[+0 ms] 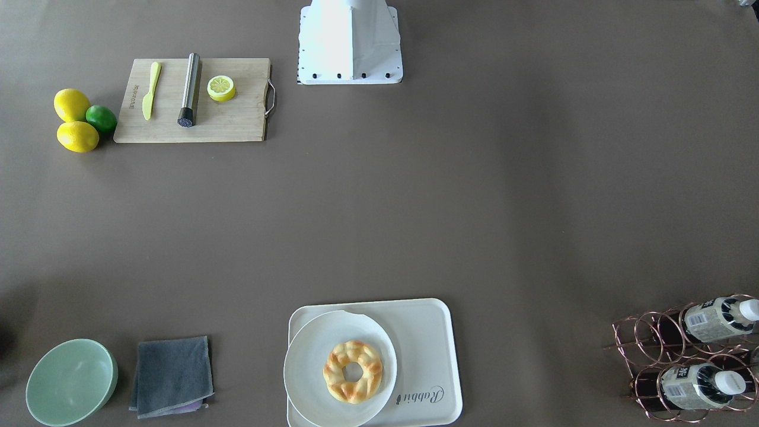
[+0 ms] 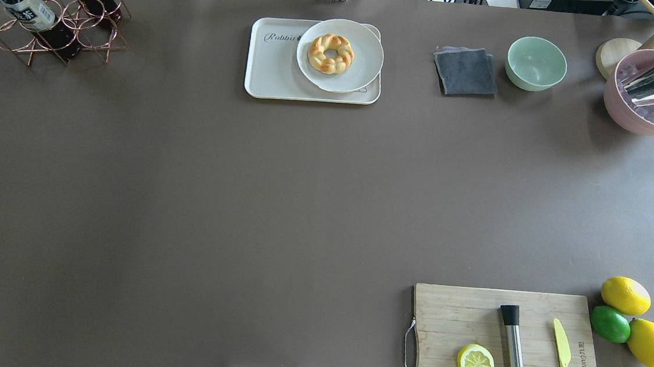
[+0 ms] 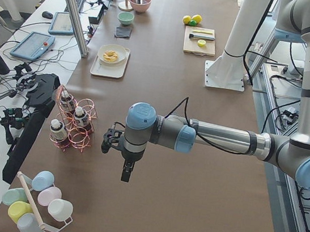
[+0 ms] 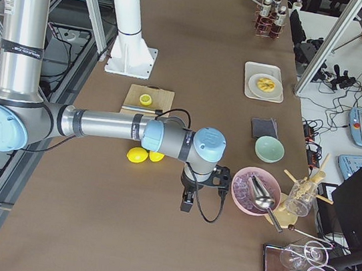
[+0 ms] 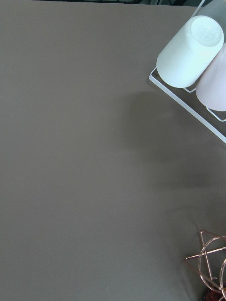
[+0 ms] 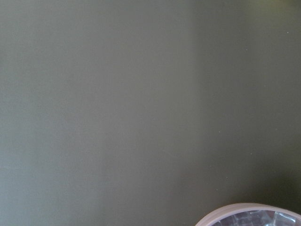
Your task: Place tea on tray
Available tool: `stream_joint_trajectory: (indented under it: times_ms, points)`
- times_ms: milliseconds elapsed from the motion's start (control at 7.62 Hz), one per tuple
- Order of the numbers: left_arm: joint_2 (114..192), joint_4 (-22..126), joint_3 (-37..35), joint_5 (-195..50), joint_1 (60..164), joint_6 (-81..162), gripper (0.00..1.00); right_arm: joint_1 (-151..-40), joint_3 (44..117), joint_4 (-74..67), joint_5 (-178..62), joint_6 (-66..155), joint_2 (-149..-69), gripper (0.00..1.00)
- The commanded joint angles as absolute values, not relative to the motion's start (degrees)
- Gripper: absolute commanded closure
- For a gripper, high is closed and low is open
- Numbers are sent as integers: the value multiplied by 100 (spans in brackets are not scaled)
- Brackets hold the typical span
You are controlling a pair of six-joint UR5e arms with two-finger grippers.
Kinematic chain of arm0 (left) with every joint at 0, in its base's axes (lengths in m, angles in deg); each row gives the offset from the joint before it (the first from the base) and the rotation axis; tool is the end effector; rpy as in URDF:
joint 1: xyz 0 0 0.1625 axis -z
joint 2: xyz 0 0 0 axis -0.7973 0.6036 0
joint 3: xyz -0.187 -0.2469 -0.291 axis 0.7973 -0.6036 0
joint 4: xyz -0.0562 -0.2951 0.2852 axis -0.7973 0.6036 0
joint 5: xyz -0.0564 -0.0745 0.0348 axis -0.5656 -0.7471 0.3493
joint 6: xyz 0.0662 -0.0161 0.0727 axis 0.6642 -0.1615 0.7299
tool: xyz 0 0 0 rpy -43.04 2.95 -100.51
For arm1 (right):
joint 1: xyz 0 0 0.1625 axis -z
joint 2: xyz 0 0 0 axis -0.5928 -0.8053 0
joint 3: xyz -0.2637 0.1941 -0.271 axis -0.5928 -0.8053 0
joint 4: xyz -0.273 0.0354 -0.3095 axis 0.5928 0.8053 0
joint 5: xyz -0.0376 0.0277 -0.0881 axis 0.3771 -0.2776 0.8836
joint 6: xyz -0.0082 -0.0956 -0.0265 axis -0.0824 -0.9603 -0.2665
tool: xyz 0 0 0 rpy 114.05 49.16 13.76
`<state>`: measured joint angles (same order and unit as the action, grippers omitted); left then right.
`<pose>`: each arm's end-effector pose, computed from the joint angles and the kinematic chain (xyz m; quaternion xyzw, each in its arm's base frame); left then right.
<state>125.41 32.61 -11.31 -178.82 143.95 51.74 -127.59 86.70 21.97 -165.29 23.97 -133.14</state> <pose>-0.0807 -0.4440 0.6213 0.0746 0.3230 -0.0078 0.9434 0.0783 -0.4533 0.6341 -0.0354 -0.3484 -0.0051 0.9367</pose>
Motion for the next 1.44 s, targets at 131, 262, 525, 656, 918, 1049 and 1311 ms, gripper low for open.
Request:
stream_joint_trajectory:
  times_ms: [131, 262, 525, 656, 918, 1049, 1311]
  points:
    - [12329, 3737, -1128, -17887, 14410, 5178, 0, -12715, 8665, 2192, -16530, 2386, -13313, 0]
    - [12250, 3746, -1198, -17896, 14419, 5161, 0, -12706, 8665, 2192, -16573, 2386, -13313, 0]
    - [12258, 3746, -1234, -17896, 14419, 5178, 0, -12697, 8673, 2192, -16583, 2386, -13313, 0]
    - [12249, 3912, -1156, -17896, 14419, 5187, 0, -12697, 8682, 2183, -16583, 2386, -13305, 0]
    - [12267, 4115, -1190, -18384, 14402, 5169, 0, -12697, 8726, 2192, -16600, 2413, -13234, 0]
    - [12415, 4124, -1173, -18762, 14288, 5135, 0, -12697, 8752, 2192, -16557, 2395, -13243, 0]
    - [13001, 4194, -1366, -18951, 13815, 4577, 0, -12706, 8927, 2200, -16600, 2395, -13260, 0]
